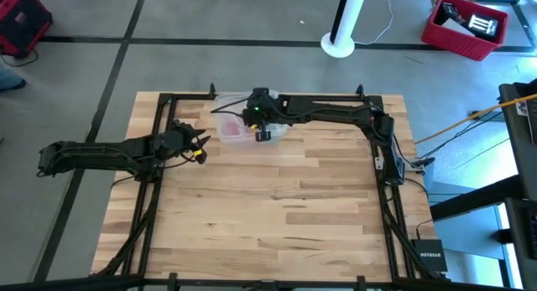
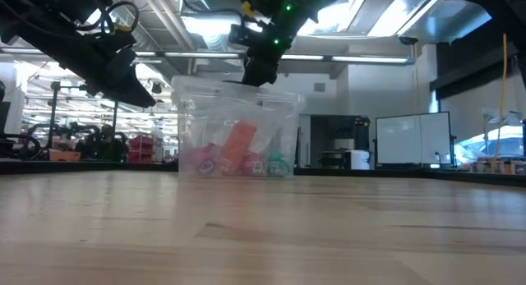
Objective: Roll bandage
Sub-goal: Close the transparent bin, then return to Home Position
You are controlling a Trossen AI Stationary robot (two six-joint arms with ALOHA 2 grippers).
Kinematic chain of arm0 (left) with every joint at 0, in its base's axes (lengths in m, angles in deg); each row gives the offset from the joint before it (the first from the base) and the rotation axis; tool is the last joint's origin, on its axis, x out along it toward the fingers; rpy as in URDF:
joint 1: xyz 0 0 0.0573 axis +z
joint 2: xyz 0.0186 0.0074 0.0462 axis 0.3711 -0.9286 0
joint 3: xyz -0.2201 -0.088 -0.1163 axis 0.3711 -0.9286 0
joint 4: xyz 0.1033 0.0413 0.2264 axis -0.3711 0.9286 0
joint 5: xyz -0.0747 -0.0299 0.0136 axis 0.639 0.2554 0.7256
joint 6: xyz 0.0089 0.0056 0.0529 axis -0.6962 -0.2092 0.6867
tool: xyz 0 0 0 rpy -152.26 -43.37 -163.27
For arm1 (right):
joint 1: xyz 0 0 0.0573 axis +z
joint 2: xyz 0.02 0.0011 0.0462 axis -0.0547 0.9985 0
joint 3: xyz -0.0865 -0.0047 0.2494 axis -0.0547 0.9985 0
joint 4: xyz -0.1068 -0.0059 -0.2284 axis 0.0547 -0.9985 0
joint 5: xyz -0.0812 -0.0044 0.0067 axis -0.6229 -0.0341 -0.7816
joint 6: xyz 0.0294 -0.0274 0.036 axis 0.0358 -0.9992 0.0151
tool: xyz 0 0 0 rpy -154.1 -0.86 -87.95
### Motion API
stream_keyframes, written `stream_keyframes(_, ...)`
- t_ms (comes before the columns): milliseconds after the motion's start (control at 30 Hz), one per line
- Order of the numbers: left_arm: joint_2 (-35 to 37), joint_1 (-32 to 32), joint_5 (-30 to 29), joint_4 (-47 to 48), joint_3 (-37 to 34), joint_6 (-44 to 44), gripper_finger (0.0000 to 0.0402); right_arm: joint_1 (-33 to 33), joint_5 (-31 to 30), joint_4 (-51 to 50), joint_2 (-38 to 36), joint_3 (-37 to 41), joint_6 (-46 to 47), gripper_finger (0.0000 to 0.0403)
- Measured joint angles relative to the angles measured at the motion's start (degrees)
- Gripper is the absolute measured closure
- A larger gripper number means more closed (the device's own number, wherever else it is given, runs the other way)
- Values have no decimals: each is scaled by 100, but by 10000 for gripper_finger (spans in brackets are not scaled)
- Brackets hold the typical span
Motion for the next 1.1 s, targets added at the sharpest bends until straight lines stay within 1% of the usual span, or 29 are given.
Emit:
stream_keyframes(133, 0, 0, 0, 9, 1, 0, 265, 2, 332, -65, 87, -2, -3, 366)
stream_keyframes(367, 0, 0, 0, 31, 1, 0, 265, 2, 437, -11, 188, -17, 42, 353)
stream_keyframes(500, 0, 0, 0, 35, -1, 23, 265, 2, 437, 45, 247, -20, 350, 340)
stream_keyframes(600, -18, 0, 28, 39, -1, 61, 265, 0, 558, 93, 250, -20, 415, 317)
stream_keyframes(733, -46, 0, 124, 40, -4, 53, 265, 1, 569, 63, 248, -103, 430, 266)
stream_keyframes(900, -39, 0, 237, 81, 80, 112, 265, 111, 433, -721, 214, -805, 437, 212)
stream_keyframes(1000, -22, 0, 353, 66, 340, 250, 265, 159, 449, -1397, 61, -1471, 446, 196)
stream_keyframes(1100, 0, 0, 561, 173, 686, 405, 265, 166, 605, -2191, -84, -2068, 698, 191)
